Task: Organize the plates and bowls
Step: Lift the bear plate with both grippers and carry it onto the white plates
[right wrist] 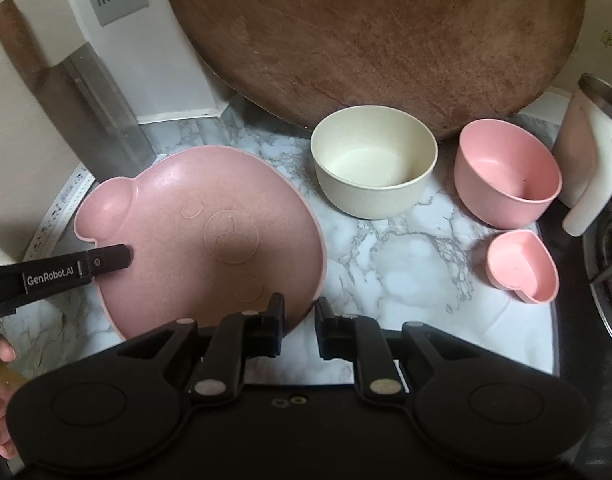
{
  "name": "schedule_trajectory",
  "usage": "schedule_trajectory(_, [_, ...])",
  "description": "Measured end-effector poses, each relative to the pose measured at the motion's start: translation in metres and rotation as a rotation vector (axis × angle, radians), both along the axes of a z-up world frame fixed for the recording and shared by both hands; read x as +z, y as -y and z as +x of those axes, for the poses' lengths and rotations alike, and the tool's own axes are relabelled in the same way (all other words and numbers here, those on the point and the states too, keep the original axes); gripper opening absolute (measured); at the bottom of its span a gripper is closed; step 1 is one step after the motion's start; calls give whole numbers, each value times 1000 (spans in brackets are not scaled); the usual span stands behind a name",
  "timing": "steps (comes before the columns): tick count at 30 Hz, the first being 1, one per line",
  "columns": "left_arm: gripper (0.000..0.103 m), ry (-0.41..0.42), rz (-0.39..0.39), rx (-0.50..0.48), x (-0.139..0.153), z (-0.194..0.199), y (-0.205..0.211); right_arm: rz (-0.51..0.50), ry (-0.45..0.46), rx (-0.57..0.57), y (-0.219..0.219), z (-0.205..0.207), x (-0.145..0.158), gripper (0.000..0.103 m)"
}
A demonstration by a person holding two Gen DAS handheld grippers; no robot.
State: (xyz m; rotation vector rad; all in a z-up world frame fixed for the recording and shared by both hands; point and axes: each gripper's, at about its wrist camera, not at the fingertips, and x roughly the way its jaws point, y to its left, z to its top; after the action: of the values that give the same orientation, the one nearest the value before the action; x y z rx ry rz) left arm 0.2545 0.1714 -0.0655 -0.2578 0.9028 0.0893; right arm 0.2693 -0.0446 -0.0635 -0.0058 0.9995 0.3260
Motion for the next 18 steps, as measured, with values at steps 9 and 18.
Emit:
schedule_trajectory(9, [12,38,17,-41,26,-42,19,13,28,0,19,-42,22,17])
schedule_trajectory(18, [12,56,16,-97,44,-80,49,-1,66,-34,49,-88,39,17])
